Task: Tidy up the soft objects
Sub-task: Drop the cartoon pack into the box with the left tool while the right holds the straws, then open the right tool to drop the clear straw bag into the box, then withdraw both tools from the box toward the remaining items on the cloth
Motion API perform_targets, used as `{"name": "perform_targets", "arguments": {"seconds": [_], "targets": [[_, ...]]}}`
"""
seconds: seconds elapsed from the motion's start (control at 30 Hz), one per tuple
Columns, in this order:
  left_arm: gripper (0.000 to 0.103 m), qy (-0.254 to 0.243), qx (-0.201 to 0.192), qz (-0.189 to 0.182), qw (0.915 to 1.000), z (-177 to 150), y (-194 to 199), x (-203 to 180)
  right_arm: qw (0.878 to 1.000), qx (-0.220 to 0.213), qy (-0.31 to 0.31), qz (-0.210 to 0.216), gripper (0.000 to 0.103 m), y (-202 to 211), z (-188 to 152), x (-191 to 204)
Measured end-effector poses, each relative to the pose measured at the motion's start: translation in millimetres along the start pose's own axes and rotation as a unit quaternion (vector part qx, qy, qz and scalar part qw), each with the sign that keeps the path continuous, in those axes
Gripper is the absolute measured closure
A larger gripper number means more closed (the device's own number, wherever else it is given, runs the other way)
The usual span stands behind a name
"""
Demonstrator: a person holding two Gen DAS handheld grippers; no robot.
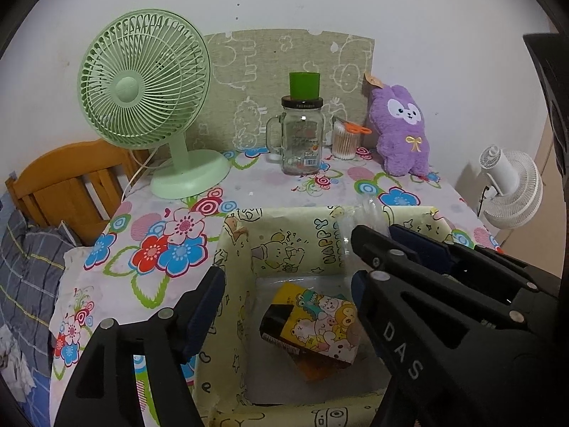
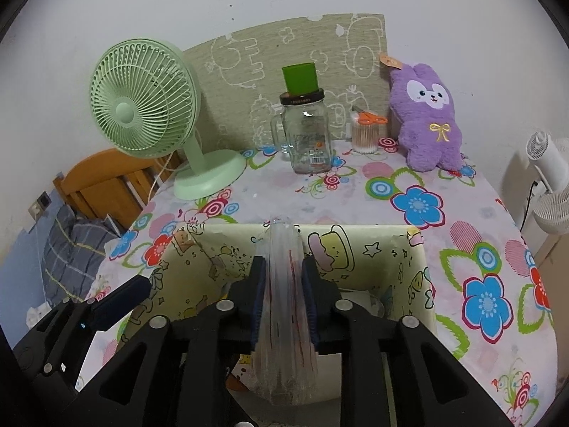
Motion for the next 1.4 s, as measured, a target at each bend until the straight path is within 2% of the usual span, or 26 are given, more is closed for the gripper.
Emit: {"name": "perform_targets", "arguments": {"seconds": [0.17, 0.23, 0.27, 0.4, 0.53, 1.4], "targets": [[0.027, 0.0, -0.007, 0.014, 0.9999, -1, 10, 2, 1.0, -0.009, -0.003, -0.026, 0.056, 13, -2, -4], [0.023, 0.002, -0.009, 0.004, 1.0, -3, 15, 2, 0.999, -0.017, -0.008, -0.026, 0.043, 20, -4, -5], [0.021, 0.003, -0.008, 0.0, 1.0, -4, 17, 2, 1.0, -0.019, -0.007, -0.021, 0.03, 23, -4, -4], [0.015, 0.004, -0.018, -0.006, 0.9998, -8, 31, 0, 0.999, -0.035, 0.001, -0.02, 0.023, 41, -7, 2], [0.008, 0.008, -0.027, -0.001, 0.9996, -12, 47, 1, 0.998, -0.051, -0.006, -0.032, 0.011, 59, -12, 3], [0.005, 0.004, -0.078, -0.021, 0.9967, -50, 130, -15, 0.993, -0.108, 0.007, -0.05, 0.003, 160, -54, 17]]}}
Point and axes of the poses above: each gripper's, at about its wrist camera, not at the fingertips, and y roughly against the way its jaws point, x to its left, z to its top, the point moved 10 cm from there along -y, roughly the way its jaws point, and after that the axes turned 9 degrees about x, right-handed, at the moved point
